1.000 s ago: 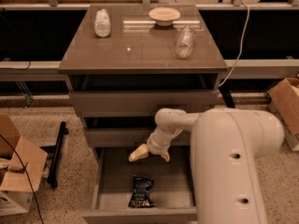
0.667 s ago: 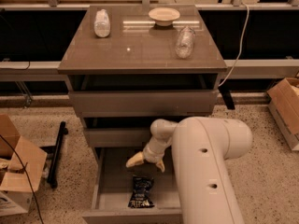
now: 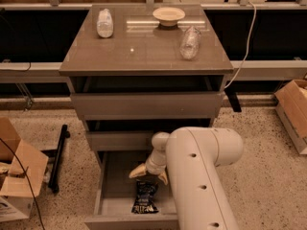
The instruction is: Pick blue chip bag from bottom drawer and place on counter
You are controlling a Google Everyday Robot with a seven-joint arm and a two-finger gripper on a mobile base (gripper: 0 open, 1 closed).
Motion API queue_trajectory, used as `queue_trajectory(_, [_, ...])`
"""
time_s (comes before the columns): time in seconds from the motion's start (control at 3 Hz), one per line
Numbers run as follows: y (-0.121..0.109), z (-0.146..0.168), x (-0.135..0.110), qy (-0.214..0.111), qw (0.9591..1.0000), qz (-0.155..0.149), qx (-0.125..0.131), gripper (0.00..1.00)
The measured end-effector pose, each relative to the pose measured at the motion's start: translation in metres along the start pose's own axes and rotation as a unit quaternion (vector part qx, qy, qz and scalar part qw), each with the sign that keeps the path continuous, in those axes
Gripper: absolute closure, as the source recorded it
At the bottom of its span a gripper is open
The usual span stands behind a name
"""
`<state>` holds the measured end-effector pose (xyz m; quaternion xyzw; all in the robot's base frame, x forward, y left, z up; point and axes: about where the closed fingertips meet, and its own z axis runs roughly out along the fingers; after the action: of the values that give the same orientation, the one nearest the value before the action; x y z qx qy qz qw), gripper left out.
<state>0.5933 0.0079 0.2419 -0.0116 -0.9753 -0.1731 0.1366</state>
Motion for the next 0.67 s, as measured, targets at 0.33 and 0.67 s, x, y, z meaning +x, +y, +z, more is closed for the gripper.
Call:
queue_trajectory(0.33, [-0.001, 0.02, 0.003, -0.017, 0.9997, 0.015, -0.001, 0.0])
queue_trajectory(0.67, [-0.011, 0.055, 0.0, -0.015, 0.9991, 0.038, -0.005, 0.0])
